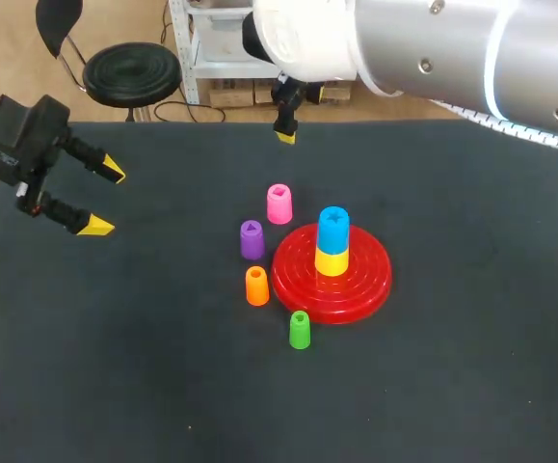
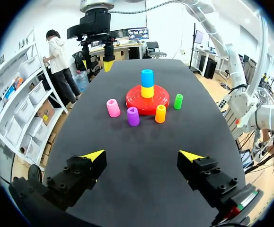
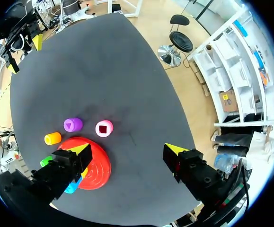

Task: Pick up and stack the cylinders on the red base in this order: pink,purple,orange,green

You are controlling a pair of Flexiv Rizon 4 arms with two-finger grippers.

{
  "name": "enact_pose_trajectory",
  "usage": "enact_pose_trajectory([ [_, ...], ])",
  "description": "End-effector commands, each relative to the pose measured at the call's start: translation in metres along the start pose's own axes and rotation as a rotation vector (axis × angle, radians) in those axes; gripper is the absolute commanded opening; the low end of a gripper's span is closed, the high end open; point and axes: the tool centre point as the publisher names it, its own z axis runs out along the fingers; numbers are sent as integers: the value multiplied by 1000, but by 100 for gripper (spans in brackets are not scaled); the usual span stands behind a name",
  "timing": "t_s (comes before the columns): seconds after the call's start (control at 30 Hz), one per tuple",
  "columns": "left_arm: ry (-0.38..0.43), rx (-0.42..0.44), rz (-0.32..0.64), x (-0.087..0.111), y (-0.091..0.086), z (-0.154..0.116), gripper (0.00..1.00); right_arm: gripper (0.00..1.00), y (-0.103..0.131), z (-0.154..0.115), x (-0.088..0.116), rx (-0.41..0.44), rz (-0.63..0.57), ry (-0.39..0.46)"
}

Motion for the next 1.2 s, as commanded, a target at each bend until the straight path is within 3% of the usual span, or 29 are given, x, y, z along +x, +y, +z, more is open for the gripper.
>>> enact_pose_trajectory([
  [0.03,-1,-2,1,0,-1,0,100,100,1,0,2,3,0,-4],
  [0.2,-1,-2,1,0,-1,0,100,100,6,20,-12,-45,-38,74],
  [0.37,-1,-2,1,0,-1,0,100,100,5,43,-17,-104,-52,89],
  [0.77,-1,-2,1,0,-1,0,100,100,14,65,-21,-135,-70,116],
  [1.0,-1,-2,1,0,-1,0,100,100,21,76,-16,-123,-43,131],
  [1.2,-1,-2,1,0,-1,0,100,100,22,70,-1,-100,19,82],
])
